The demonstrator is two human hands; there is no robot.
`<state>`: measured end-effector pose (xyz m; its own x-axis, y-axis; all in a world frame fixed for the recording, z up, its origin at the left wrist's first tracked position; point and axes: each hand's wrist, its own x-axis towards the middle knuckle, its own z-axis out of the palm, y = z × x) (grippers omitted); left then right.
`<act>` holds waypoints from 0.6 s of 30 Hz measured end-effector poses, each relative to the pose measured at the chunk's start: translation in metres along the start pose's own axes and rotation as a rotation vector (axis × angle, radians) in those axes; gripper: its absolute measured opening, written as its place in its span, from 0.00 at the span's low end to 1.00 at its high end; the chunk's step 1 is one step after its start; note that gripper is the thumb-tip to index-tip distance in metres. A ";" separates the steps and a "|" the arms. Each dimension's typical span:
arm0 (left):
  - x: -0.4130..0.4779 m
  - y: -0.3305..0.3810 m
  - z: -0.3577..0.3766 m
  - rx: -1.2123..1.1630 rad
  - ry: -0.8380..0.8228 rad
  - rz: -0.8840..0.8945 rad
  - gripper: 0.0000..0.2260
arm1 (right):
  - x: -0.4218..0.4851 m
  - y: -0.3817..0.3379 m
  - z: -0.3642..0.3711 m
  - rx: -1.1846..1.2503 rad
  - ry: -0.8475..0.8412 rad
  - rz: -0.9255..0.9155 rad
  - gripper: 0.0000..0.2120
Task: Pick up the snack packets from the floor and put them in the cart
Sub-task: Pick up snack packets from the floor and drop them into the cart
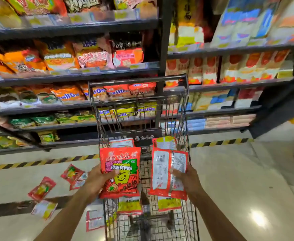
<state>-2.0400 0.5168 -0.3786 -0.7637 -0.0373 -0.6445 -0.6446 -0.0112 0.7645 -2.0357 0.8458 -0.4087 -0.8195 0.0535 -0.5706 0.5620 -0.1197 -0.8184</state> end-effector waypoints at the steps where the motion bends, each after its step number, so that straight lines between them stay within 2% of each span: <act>1: 0.012 -0.008 0.001 0.011 -0.011 -0.016 0.21 | 0.007 0.010 0.000 0.016 0.006 0.009 0.21; 3: 0.034 -0.026 0.002 0.004 -0.031 -0.056 0.22 | 0.021 0.031 -0.003 0.031 0.010 0.032 0.32; 4: 0.045 -0.036 0.002 0.013 -0.043 -0.066 0.25 | 0.028 0.044 -0.005 0.029 0.014 0.051 0.33; 6: 0.064 -0.054 0.007 0.059 -0.077 -0.078 0.28 | 0.040 0.071 -0.010 0.021 0.021 0.085 0.29; 9: 0.086 -0.086 0.011 0.093 -0.041 -0.128 0.16 | 0.055 0.107 -0.014 0.006 0.056 0.162 0.33; 13: 0.111 -0.136 0.017 0.199 -0.042 -0.214 0.18 | 0.070 0.144 -0.018 -0.088 0.111 0.212 0.19; 18: 0.132 -0.185 0.037 0.202 0.084 -0.333 0.14 | 0.099 0.188 -0.019 -0.227 0.167 0.256 0.16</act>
<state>-2.0231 0.5509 -0.6053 -0.5117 -0.1467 -0.8465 -0.8568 0.1599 0.4902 -2.0085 0.8478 -0.6203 -0.6301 0.2130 -0.7467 0.7723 0.0712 -0.6313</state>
